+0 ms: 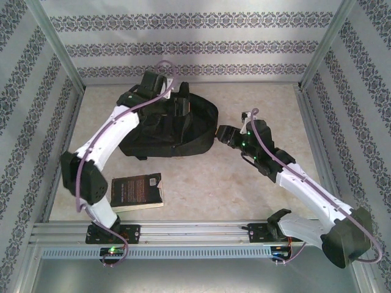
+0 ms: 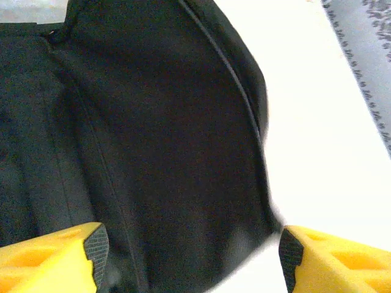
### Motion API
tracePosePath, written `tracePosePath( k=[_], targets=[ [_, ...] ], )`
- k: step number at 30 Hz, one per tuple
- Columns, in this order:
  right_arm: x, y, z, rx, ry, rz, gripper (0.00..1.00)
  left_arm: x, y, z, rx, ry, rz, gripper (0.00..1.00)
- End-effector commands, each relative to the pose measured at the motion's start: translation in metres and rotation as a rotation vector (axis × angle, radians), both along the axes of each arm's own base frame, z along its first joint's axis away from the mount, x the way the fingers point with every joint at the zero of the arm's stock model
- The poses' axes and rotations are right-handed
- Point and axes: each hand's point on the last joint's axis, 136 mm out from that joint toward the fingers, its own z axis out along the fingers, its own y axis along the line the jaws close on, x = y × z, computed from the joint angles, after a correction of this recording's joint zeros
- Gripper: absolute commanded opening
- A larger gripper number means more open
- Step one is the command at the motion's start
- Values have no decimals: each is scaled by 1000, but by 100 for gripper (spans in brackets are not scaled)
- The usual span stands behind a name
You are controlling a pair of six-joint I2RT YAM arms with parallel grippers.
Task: Pack the student bag
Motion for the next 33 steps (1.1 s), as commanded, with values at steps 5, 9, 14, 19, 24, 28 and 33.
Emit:
tracePosePath(
  k=[5,9,14,19,24,28,33],
  targets=[
    [-13,-13,-23,-114,26,-11,66,-70,49,51,-82,-225,117,83],
    [-17,-10,-17,-114,11,15,66,-102,68,24,-91,-168,132,82],
    [-25,16,-6,-154,-2,130,66,-130,100,-58,-59,81,350,79],
    [-37,47,-18,-265,22,251,66,-167,138,-123,-38,272,641,84],
    [-39,62,-36,-301,79,296,66,-191,157,-161,40,390,753,89],
    [-36,72,-36,-279,95,308,66,-196,149,-191,-3,452,763,91],
    [-33,83,-33,-260,100,321,66,-188,146,-213,16,477,760,93]
  ],
)
